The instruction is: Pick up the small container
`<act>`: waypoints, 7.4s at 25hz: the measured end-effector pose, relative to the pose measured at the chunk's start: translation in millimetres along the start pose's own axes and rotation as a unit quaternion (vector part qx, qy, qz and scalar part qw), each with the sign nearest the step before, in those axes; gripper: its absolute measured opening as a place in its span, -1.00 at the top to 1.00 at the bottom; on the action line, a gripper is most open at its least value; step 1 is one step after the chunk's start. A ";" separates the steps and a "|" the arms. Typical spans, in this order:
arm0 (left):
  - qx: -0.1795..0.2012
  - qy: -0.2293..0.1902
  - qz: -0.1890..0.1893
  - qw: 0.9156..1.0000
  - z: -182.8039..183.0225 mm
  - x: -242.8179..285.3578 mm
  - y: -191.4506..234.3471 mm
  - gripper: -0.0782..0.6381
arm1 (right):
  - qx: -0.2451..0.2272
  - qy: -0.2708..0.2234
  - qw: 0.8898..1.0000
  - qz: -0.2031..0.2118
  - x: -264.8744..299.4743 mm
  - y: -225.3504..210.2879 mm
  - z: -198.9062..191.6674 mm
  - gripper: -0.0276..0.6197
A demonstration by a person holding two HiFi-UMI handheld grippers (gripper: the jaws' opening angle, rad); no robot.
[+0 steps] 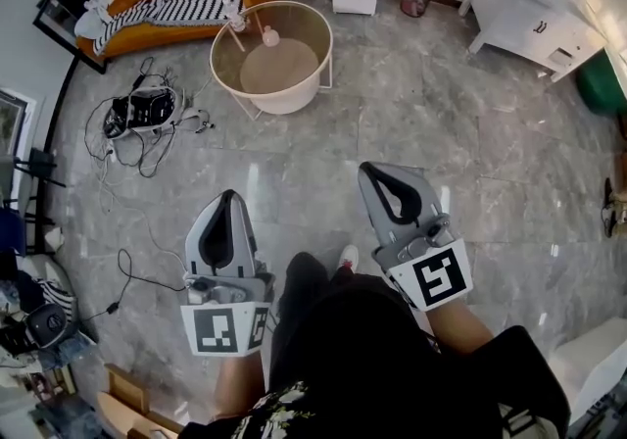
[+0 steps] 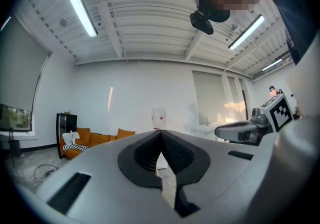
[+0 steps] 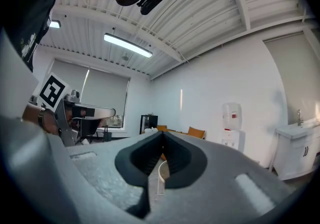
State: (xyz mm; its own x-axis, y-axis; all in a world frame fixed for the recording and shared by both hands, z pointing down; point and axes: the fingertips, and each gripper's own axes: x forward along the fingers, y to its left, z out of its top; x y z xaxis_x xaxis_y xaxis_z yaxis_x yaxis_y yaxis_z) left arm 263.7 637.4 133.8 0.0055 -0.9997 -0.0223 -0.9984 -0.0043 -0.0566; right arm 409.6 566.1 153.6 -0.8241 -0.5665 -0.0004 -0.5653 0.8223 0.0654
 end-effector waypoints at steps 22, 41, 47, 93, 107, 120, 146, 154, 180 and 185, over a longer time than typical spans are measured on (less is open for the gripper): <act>-0.010 -0.005 0.015 1.000 -23.0 35.9 21.7 0.77 | -0.013 0.012 1.000 0.020 45.1 -13.2 -18.8 0.92; -0.005 -0.002 0.015 1.000 -21.6 125.9 93.5 0.76 | -0.006 0.004 1.000 0.026 161.0 -46.1 -13.9 0.92; -0.006 -0.007 0.021 1.000 -12.8 155.9 136.7 0.76 | -0.011 -0.003 1.000 0.027 212.3 -51.4 -5.7 0.93; -0.013 -0.016 -0.006 1.000 -31.8 297.9 322.0 0.77 | -0.037 0.007 0.999 -0.039 417.2 -79.2 -7.6 0.92; -0.011 -0.020 0.011 1.000 -31.6 406.5 337.8 0.77 | -0.041 -0.013 0.999 -0.012 500.2 -158.7 -3.1 0.92; -0.004 -0.025 0.041 0.999 -20.1 502.5 347.8 0.76 | -0.042 -0.009 0.999 0.029 578.2 -231.3 -3.0 0.92; 0.005 0.004 0.108 0.994 -43.8 585.3 349.1 0.76 | -0.014 -0.002 0.994 0.106 654.3 -303.6 -34.4 0.92; 0.010 0.001 0.085 0.996 -45.5 615.5 356.9 0.77 | -0.016 0.006 0.996 0.089 674.1 -319.6 -41.0 0.92; -0.004 -0.001 0.018 1.000 -59.7 730.0 502.4 0.76 | -0.026 0.016 0.998 0.047 841.1 -311.3 -36.6 0.92; -0.013 -0.007 -0.029 0.999 -67.4 754.4 518.9 0.76 | -0.028 0.020 0.999 0.030 868.9 -307.0 -43.2 0.92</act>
State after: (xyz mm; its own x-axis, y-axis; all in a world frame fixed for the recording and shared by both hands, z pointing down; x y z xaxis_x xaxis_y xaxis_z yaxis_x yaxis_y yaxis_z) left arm -254.0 -120.5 154.9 0.0636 -0.9974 -0.0343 -0.9975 -0.0625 -0.0325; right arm -131.4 -180.9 176.2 -0.8533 -0.5194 0.0457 -0.5116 0.8510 0.1189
